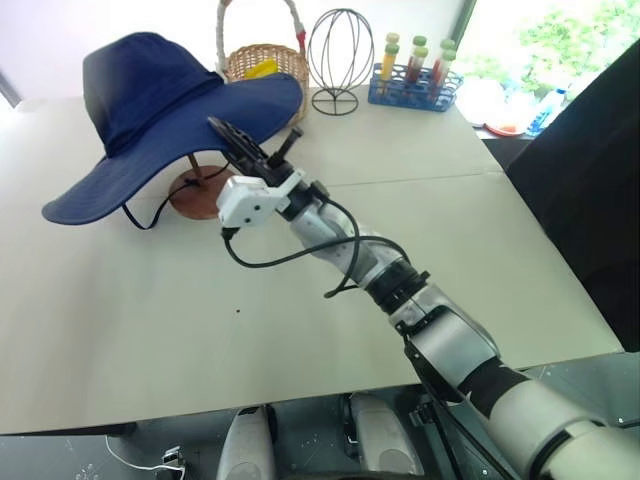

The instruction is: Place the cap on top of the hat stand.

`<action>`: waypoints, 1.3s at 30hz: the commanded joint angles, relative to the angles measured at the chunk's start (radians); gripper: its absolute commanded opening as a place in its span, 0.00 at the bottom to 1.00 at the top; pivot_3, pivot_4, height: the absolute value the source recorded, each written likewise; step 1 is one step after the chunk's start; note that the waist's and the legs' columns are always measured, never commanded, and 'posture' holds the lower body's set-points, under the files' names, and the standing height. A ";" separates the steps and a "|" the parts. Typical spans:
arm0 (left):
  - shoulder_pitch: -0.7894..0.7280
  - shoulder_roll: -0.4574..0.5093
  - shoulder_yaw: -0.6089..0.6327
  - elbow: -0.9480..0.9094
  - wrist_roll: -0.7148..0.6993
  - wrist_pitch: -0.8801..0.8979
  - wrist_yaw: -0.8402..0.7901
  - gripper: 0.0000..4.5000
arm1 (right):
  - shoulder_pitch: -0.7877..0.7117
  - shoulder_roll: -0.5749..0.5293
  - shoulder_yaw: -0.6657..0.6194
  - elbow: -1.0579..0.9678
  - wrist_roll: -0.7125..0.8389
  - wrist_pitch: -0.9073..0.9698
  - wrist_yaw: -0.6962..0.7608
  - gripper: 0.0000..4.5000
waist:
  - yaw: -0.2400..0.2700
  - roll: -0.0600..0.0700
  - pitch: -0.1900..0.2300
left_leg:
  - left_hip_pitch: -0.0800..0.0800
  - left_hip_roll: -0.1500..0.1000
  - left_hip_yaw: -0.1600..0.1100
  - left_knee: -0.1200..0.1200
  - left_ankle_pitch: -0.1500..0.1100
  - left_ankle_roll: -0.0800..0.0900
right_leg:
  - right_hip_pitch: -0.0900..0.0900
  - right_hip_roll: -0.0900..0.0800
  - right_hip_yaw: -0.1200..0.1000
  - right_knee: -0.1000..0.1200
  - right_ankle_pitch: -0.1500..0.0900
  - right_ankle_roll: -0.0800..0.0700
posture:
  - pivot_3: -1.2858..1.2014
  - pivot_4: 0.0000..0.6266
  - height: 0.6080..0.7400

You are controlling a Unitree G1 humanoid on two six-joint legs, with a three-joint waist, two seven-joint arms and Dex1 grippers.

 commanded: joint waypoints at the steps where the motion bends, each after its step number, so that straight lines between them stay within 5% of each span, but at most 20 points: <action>1: 0.028 0.021 0.001 0.018 0.046 -0.046 -0.080 1.00 | 0.053 -0.017 0.035 -0.048 -0.032 -0.007 0.006 0.01 | 0.000 0.000 0.000 | 0.000 0.000 0.000 0.000 0.000 0.000 | 0.000 0.000 0.000 0.000 0.000 0.000 | 0.52 0.24 1.00; 9: 0.109 0.010 -0.091 -0.004 0.147 -0.110 -0.254 1.00 | 0.220 -0.091 0.067 -0.155 -0.014 0.000 0.162 0.01 | 0.000 -0.003 -0.002 | 0.000 0.000 0.000 0.000 0.000 0.000 | 0.000 0.000 0.000 -0.001 -0.001 -0.002 | 0.52 0.24 1.00; 19: 0.055 0.008 -0.300 -0.092 0.214 -0.197 -0.342 1.00 | 0.204 -0.092 0.022 -0.267 0.037 0.048 0.273 0.01 | 0.001 -0.002 -0.001 | 0.001 0.001 0.001 -0.001 0.000 0.000 | 0.000 0.000 0.000 -0.001 -0.001 -0.002 | 0.52 0.24 1.00; 22: 0.018 0.006 -0.357 -0.088 0.233 -0.226 -0.359 1.00 | 0.191 -0.098 0.004 -0.296 0.098 0.080 0.374 0.21 | 0.001 -0.002 -0.002 | 0.001 0.001 0.001 -0.001 0.000 0.000 | 0.000 0.000 0.000 -0.001 -0.001 -0.002 | 0.52 0.24 1.00; 26: -0.013 0.008 -0.410 -0.087 0.252 -0.256 -0.395 1.00 | 0.197 -0.124 -0.025 -0.361 0.174 0.120 0.489 0.65 | 0.002 -0.002 -0.001 | 0.001 0.001 0.001 -0.001 0.000 0.000 | 0.000 0.000 0.000 -0.001 -0.001 -0.002 | 0.52 0.24 1.00; 36: -0.084 0.035 -0.516 -0.005 0.338 -0.341 -0.491 1.00 | 0.290 -0.323 -0.129 -0.595 0.369 0.198 0.756 0.65 | 0.004 -0.002 -0.001 | 0.000 0.001 0.001 -0.001 0.000 0.000 | 0.000 0.000 0.000 -0.002 -0.001 -0.002 | 0.52 0.24 1.00; 39: -0.104 0.049 -0.556 0.041 0.373 -0.379 -0.526 1.00 | 0.355 -0.459 -0.228 -0.753 0.600 0.387 0.966 0.65 | 0.010 -0.001 -0.001 | 0.000 0.000 0.002 -0.001 0.000 0.000 | 0.000 0.000 0.000 -0.002 -0.001 -0.002 | 0.52 0.24 1.00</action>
